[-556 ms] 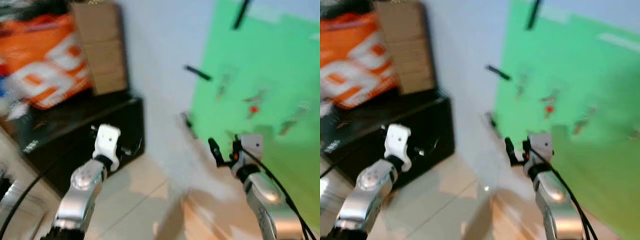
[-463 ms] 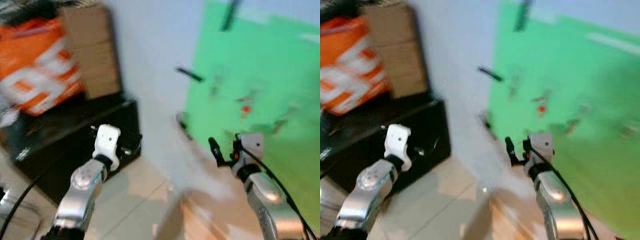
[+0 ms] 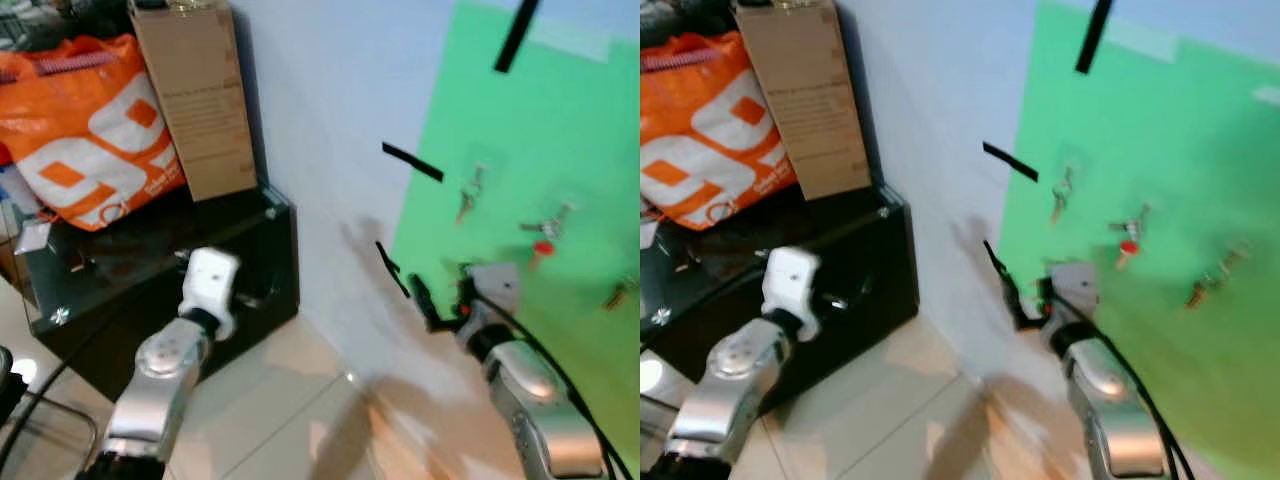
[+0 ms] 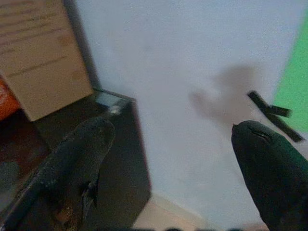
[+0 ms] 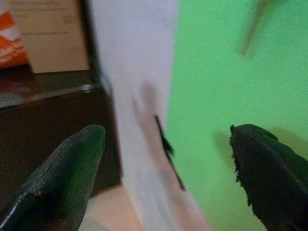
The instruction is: Hang keys on a hook
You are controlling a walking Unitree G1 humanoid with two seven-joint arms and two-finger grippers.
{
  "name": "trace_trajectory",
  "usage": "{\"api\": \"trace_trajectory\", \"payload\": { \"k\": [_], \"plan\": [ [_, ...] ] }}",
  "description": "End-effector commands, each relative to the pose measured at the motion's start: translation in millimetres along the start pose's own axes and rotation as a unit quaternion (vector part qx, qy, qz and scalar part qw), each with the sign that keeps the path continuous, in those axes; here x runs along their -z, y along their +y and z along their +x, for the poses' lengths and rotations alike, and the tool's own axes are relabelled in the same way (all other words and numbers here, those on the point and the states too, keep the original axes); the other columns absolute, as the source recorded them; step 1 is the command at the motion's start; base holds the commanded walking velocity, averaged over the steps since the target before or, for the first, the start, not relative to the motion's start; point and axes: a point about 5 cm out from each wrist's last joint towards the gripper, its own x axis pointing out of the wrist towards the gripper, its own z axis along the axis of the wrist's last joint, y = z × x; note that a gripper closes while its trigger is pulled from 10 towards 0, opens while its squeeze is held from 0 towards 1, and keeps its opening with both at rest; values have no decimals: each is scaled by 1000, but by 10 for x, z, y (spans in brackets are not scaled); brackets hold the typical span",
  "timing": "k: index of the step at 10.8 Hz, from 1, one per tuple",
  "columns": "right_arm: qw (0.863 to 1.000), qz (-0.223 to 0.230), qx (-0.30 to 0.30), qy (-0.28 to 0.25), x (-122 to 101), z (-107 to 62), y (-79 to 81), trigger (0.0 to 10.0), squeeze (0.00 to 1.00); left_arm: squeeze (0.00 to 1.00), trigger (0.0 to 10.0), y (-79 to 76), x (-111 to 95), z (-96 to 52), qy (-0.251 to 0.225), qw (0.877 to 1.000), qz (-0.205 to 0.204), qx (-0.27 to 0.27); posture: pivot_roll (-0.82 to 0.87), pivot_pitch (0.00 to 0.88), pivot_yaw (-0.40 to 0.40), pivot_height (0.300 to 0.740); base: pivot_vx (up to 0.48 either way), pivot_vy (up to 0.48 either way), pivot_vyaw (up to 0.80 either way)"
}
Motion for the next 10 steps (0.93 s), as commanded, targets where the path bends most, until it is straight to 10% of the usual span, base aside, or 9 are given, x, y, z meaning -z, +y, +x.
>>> {"api": "trace_trajectory", "payload": {
  "k": [1, 10],
  "plan": [
    [1000, -11, 11, 4, -2, -21, -83, 10000, 1000, 0, 10000, -71, -42, 29, -9, 1000, 2, 10, -77, 0, 17, 740, 349, 0, 800],
    [1000, -14, -5, 1, 6, -9, -67, 10000, 1000, 0, 10000, -63, -52, 51, -10, 1000, 10, 10, -73, 0, 16, 740, 370, 0, 800]
  ]
}}
